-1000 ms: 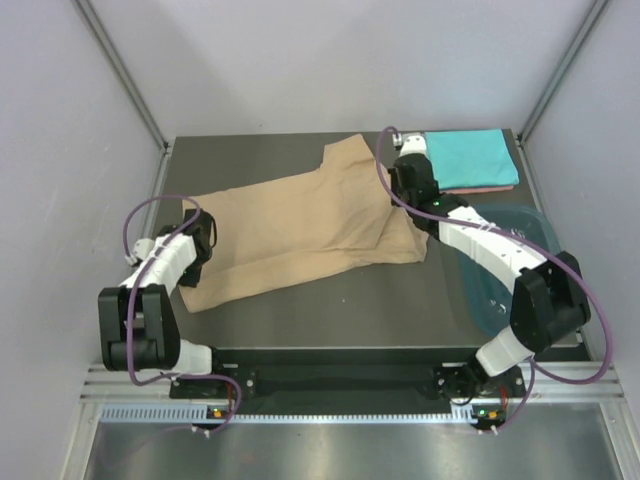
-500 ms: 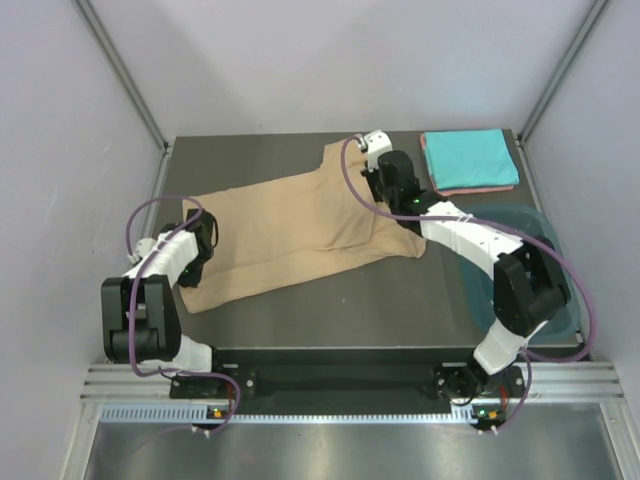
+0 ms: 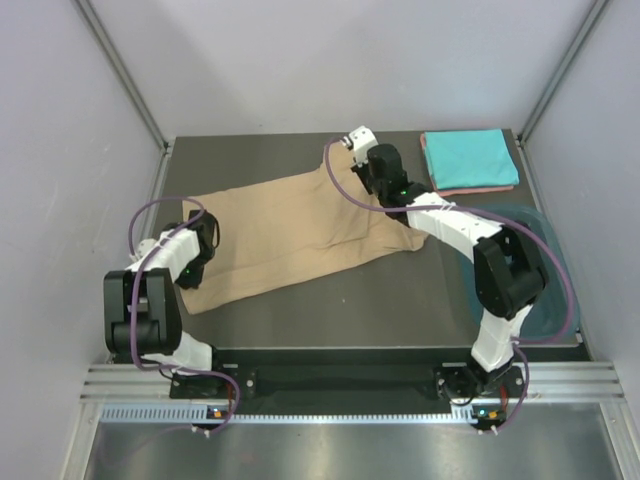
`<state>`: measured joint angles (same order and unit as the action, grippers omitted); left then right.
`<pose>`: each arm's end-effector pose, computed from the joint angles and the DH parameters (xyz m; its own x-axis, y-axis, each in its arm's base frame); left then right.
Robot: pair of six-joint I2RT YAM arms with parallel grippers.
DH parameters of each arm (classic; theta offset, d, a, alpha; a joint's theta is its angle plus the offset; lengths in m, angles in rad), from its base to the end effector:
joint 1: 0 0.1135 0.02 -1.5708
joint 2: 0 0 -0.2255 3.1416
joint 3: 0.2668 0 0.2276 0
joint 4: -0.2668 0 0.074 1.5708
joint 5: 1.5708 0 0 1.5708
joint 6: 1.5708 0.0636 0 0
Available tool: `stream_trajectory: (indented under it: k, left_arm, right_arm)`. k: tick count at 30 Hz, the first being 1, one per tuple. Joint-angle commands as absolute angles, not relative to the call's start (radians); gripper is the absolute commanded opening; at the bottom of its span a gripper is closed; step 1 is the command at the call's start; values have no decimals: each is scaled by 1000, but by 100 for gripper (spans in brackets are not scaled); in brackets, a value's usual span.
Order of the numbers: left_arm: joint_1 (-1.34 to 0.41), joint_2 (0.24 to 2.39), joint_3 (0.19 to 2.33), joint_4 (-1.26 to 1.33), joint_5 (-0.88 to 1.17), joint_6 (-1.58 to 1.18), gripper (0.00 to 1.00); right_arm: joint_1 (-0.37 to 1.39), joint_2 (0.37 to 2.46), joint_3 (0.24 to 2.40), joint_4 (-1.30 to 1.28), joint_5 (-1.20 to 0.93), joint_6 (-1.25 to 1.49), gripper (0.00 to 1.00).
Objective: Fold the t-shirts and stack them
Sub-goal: Fold the tshirt
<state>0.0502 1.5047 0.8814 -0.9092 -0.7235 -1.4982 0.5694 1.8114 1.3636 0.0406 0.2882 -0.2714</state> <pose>0.2207 0.0532 0.1375 -0.0096 -0.7490 -0.6626 -0.9999 0.0042 0.0098 0.3648 0.2120 0.2381 -0.2417 -0.4599 -0.8544 -0.3756 0.8563 -0.3546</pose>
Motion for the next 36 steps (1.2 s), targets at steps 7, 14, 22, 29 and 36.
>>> stream_trajectory:
  k: [7, 14, 22, 29, 36]
  left_arm:
    - [51, 1539, 923, -942, -810, -1542, 0]
    - [49, 1557, 950, -940, -804, -1557, 0]
    - [51, 1612, 986, -933, -784, -1589, 0]
    - [49, 1644, 1015, -930, -801, -1591, 0]
    - [52, 1669, 1038, -923, -819, -1608, 0]
  right_arm:
    - [565, 1821, 1405, 61, 400, -308, 0]
    - [526, 1796, 1367, 23, 397, -296, 0]
    - [502, 1824, 1400, -26, 405, -245, 0]
    - [471, 1830, 1416, -46, 384, -227, 0]
    - [459, 1845, 1433, -63, 371, -221, 0]
